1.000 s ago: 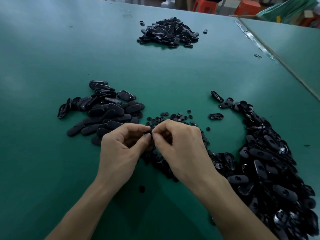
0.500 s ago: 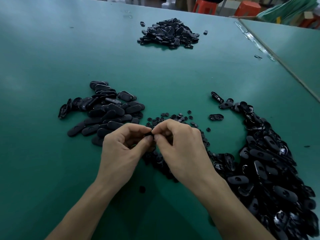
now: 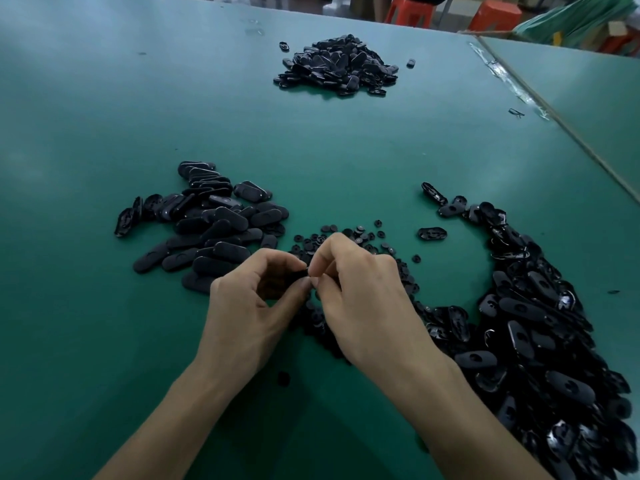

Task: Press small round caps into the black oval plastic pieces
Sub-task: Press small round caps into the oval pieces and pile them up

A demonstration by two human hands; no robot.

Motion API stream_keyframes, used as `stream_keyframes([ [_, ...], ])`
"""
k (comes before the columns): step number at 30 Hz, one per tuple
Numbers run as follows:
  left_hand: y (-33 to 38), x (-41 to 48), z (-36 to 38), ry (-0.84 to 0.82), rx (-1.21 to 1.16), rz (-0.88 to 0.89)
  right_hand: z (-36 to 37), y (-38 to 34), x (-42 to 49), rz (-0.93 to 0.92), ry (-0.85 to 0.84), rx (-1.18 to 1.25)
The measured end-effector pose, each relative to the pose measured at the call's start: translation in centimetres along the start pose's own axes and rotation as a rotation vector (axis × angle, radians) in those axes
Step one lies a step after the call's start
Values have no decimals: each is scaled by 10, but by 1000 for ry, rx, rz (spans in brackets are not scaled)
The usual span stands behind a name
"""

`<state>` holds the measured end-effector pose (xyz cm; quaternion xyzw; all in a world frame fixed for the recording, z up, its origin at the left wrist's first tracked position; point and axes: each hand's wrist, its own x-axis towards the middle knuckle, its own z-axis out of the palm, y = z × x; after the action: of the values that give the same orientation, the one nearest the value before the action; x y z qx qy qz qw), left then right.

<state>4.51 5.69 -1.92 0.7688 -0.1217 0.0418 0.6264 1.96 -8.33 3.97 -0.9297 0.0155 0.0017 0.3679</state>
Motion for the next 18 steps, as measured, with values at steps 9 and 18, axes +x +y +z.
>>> stream_keyframes([
  [9,-1,2,0,27,-102,-63,-5,7,5,-58,57,-13],
  [18,3,4,-1,-55,-312,-142,-13,17,10,-67,3,111],
])
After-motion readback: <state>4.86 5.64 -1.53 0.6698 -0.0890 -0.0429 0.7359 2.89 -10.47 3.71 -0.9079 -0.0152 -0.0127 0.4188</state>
